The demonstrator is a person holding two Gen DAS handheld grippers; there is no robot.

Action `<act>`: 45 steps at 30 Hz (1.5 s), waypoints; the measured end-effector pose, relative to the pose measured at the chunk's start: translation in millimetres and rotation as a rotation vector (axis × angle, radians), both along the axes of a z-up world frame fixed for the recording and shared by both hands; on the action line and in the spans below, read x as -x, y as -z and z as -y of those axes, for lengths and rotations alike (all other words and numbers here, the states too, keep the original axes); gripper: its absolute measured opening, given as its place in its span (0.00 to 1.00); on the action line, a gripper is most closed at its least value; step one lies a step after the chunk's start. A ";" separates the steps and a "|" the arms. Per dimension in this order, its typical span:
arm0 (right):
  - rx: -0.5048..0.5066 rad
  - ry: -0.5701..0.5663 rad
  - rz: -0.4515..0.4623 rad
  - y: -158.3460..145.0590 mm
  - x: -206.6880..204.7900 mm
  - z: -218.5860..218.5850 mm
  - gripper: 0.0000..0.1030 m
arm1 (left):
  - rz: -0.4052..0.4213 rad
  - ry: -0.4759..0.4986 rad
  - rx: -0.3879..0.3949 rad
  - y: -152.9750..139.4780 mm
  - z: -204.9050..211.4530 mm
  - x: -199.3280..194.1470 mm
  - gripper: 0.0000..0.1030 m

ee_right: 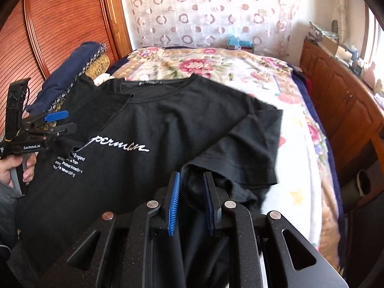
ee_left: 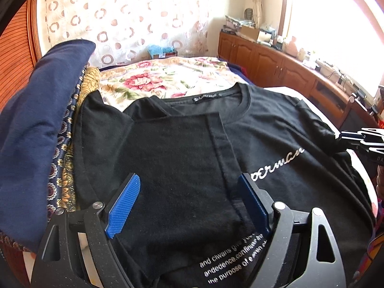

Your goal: Fold small clothes

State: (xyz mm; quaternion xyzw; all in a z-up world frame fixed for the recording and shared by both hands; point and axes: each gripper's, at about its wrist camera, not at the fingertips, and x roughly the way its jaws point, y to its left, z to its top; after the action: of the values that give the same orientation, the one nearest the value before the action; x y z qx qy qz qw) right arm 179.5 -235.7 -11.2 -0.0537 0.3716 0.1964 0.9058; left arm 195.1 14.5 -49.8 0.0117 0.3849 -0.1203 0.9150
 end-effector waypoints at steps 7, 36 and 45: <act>0.034 0.133 0.037 -5.0 -11.2 35.2 0.29 | 0.026 0.021 0.009 -7.1 6.8 11.5 0.82; 0.050 0.117 -0.027 35.2 -35.4 35.5 0.09 | 0.017 0.026 0.022 -3.5 5.6 17.2 0.82; 0.065 0.011 0.095 0.8 -38.6 11.4 0.02 | 0.018 0.019 0.022 -1.6 3.9 19.4 0.82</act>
State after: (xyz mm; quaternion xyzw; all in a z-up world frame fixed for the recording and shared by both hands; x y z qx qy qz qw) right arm 218.1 -247.1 -12.0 -0.0902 0.3346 0.1765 0.9213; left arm 175.8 10.6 -48.2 0.0064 0.3752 -0.1332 0.9173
